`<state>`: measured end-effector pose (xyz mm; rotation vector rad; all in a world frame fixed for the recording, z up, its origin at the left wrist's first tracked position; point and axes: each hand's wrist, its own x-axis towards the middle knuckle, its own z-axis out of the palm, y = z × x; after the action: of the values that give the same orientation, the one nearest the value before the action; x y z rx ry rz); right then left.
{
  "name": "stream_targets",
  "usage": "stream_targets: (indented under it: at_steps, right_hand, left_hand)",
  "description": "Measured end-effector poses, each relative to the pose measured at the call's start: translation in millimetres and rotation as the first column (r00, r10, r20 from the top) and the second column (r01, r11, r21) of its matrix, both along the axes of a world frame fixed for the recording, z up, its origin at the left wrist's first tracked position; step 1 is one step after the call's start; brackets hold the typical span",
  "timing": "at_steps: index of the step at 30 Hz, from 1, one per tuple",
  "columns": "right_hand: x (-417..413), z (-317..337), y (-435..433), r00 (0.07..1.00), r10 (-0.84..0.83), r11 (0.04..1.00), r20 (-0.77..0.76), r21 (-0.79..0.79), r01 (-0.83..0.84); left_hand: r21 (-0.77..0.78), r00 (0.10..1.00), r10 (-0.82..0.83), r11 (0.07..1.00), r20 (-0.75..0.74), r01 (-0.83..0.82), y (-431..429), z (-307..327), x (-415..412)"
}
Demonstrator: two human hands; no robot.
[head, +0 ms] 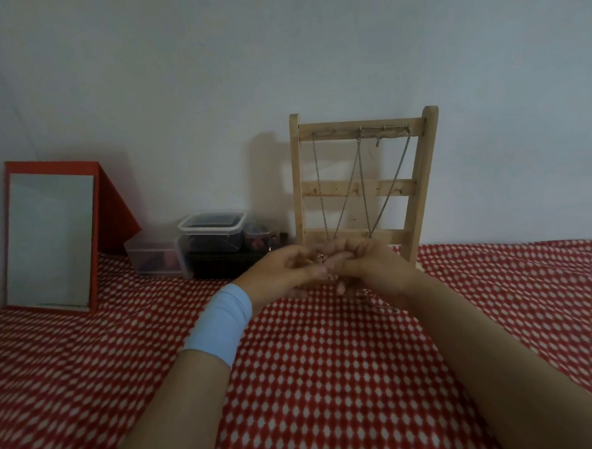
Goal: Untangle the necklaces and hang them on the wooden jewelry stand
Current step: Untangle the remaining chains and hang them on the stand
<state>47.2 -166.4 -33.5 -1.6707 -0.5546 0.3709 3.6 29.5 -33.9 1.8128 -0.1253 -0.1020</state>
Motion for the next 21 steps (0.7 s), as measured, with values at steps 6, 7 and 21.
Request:
stream_targets:
  at_steps: [6,7,21]
  right_hand:
    - [-1.9,8.1,-0.9,0.992,-0.084,0.996,0.089,0.002,0.084]
    - [-0.8,8.6,-1.7,0.989,-0.095,0.995,0.112,-0.02,0.097]
    - [1.1,11.3,-1.0,0.972,0.031,0.945,0.233,-0.323,0.048]
  left_hand:
    - [0.145,0.994,0.003,0.989,0.106,-0.019,-4.7,3.8,-4.5]
    - [0.172,0.991,0.006,0.985,0.131,-0.028,-3.8,4.1,-4.0]
    - [-0.01,0.946,0.243,0.969,0.214,-0.247,4.6,14.8,2.3]
